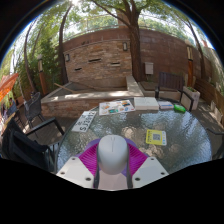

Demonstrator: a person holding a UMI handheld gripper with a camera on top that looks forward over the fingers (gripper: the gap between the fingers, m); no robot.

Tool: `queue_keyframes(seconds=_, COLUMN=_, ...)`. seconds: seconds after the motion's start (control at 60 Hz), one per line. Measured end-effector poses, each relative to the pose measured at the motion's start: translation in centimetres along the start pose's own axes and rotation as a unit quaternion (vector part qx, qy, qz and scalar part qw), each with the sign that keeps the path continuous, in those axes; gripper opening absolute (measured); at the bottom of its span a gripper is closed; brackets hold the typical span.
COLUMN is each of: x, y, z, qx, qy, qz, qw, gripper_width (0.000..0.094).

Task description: Arrange mouse

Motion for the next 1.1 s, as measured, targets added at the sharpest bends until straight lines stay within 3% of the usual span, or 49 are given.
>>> queue_keyframes(seconds=0.117, x=5.3, y=3.2, z=-0.1, qx=0.014, qy=-0.006, qz=-0.05, qw=0.999, gripper_width=0.0382)
queue_keyframes(seconds=0.233, x=7.4, y=3.8, z=0.2, qx=0.015, qy=-0.006, qz=-0.069, qw=0.998, gripper_width=0.0518)
queue_keyframes(seconds=0.367, x=5.8, y=0.9, z=-0.6, qx=0.02, qy=-0.017, qz=-0.051, qw=0.998, gripper_width=0.086)
queue_keyframes(seconds=0.65, x=0.9, y=-13.7, z=-3.9, qx=0.034, qy=-0.042, qz=-0.015, qw=0.998, gripper_width=0.0864)
queue_keyframes(seconds=0.883, x=2.7, y=-25.7, z=-5.7, qx=0.046, qy=-0.052, qz=0.009, qw=0.998, gripper_width=0.0848)
queue_keyframes(seconds=1.1, x=5.4, y=-31.9, z=-5.7, qx=0.054, qy=-0.052, qz=0.011, qw=0.997, gripper_width=0.0845)
Point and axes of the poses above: the point between the fingertips, and its own axes, seen from behind it with the camera up: z to the right, x down, y forward, the way the camera looks, the point moved 7 cm from there along -y, backward, against the way the camera looks, and after that the axes turned 8 degrees about y, right-handed, at the moved point
